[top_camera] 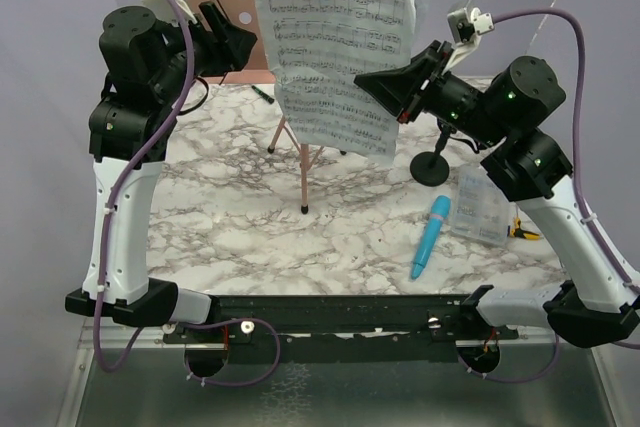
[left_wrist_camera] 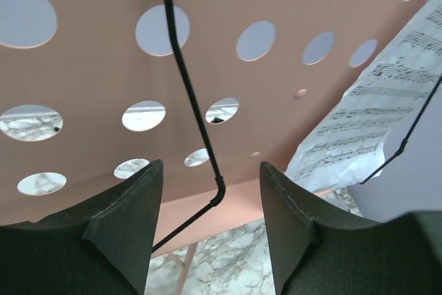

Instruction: Set up the instrument practice props

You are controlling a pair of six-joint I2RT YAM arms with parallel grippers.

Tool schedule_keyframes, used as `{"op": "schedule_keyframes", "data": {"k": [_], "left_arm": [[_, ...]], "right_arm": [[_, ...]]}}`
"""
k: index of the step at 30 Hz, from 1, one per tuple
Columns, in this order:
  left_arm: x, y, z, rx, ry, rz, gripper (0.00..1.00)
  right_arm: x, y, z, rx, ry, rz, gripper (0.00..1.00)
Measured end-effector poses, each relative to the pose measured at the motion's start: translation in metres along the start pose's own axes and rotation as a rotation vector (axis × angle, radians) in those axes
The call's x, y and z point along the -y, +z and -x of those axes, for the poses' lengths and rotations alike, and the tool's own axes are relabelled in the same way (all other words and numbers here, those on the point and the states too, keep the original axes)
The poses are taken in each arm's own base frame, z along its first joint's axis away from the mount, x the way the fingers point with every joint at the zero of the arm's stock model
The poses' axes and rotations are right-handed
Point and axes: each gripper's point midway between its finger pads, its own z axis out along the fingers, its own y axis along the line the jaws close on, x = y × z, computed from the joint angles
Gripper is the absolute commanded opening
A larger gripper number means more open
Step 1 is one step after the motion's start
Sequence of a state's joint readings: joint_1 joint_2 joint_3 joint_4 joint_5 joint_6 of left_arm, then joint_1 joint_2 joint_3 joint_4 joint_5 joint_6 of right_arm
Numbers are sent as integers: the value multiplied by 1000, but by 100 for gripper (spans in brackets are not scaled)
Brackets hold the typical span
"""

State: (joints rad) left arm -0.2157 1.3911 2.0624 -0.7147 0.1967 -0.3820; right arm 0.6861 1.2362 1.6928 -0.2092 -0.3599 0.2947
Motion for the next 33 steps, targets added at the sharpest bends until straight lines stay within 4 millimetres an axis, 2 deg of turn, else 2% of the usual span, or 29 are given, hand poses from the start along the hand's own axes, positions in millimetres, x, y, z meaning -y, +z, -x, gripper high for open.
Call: {"op": "schedule_keyframes", "data": {"k": [5,15,20,27,33], "left_arm": [[9,0,8,29,-16,-44,55],[5,0,15,55,-23,-39,50],[4,1,16,57,-25,-38,46],[4,2,20,73,-29,-41,40],[3,8,16,70,-41,-49,35]], "right_arm": [[3,11,15,32,-18,-9,1],[12,31,40,112,-45,-31,1],[19,43,44,133,-50,-44,1],[30,57,39,139,-48,-68,0],[37,67,41,161,-52,-80,0]]}}
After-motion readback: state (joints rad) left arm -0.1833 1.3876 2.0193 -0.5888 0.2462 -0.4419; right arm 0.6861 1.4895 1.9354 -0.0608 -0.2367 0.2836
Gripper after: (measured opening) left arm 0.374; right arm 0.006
